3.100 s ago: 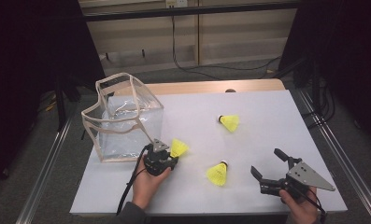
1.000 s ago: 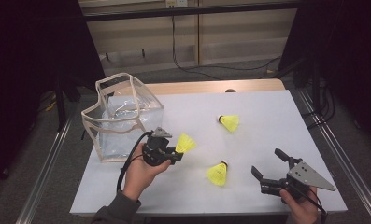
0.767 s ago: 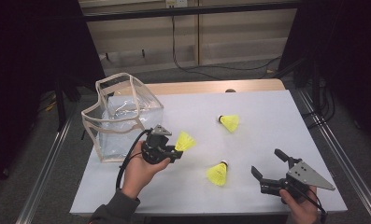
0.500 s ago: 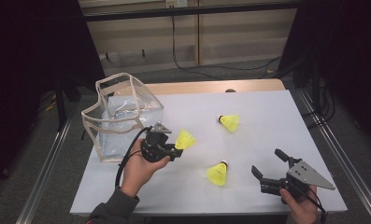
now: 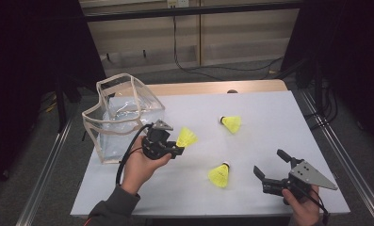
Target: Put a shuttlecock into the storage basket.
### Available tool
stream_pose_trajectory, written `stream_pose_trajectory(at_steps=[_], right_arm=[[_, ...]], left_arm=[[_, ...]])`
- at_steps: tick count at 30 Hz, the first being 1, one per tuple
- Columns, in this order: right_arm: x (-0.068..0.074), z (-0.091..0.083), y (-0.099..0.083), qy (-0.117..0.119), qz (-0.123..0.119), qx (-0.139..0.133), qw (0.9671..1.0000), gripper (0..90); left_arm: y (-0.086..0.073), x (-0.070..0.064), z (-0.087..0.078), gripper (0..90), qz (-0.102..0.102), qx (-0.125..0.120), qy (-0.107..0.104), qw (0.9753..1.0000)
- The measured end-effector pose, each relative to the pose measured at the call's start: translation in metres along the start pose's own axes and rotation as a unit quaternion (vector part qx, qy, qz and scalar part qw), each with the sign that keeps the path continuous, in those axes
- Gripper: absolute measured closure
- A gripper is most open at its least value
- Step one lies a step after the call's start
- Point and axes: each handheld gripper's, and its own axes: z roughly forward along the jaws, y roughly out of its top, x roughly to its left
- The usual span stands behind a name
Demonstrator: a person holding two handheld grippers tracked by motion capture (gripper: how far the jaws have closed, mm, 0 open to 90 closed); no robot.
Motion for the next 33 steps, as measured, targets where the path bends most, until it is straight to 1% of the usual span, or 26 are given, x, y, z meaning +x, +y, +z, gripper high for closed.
stream_pose_trajectory(at_steps=[5,10,12,14,20,24,26,29,33], right_arm=[[0.0,0.0,0.0,0.0,0.002,0.0,1.0,1.7],[0.0,0.0,0.0,-0.001,0.001,-0.001,1.0,1.8],[0.0,0.0,0.0,-0.001,0.002,-0.001,1.0,1.8],[0.0,0.0,0.0,-0.001,0.002,-0.001,1.0,1.8],[-0.001,0.0,0.0,-0.002,0.005,0.0,1.0,1.9],[0.0,0.0,0.0,-0.001,0.005,-0.001,1.0,1.9],[0.0,0.0,0.0,-0.001,0.005,-0.001,1.0,1.9],[0.0,0.0,0.0,-0.001,0.005,-0.001,1.0,1.9],[0.0,0.0,0.0,0.001,0.005,-0.001,1.0,1.9]], left_arm=[[0.004,0.0,-0.001,64.6,-0.001,0.002,-0.005,1.0],[0.007,0.001,-0.002,64.7,0.003,0.007,-0.007,0.9999],[0.008,0.001,-0.003,64.6,0.0,0.008,-0.007,1.0],[0.01,0.001,-0.004,64.7,0.004,0.012,-0.006,0.9999],[0.014,0.003,-0.008,64.6,0.0,0.01,-0.006,0.9999],[0.016,0.004,-0.01,64.6,-0.001,0.013,-0.006,0.9999],[0.018,0.005,-0.011,64.6,0.001,0.014,-0.007,0.9999],[0.019,0.006,-0.012,64.7,-0.003,0.015,-0.011,0.9998],[0.021,0.005,-0.014,64.6,-0.001,0.017,-0.012,0.9998]])
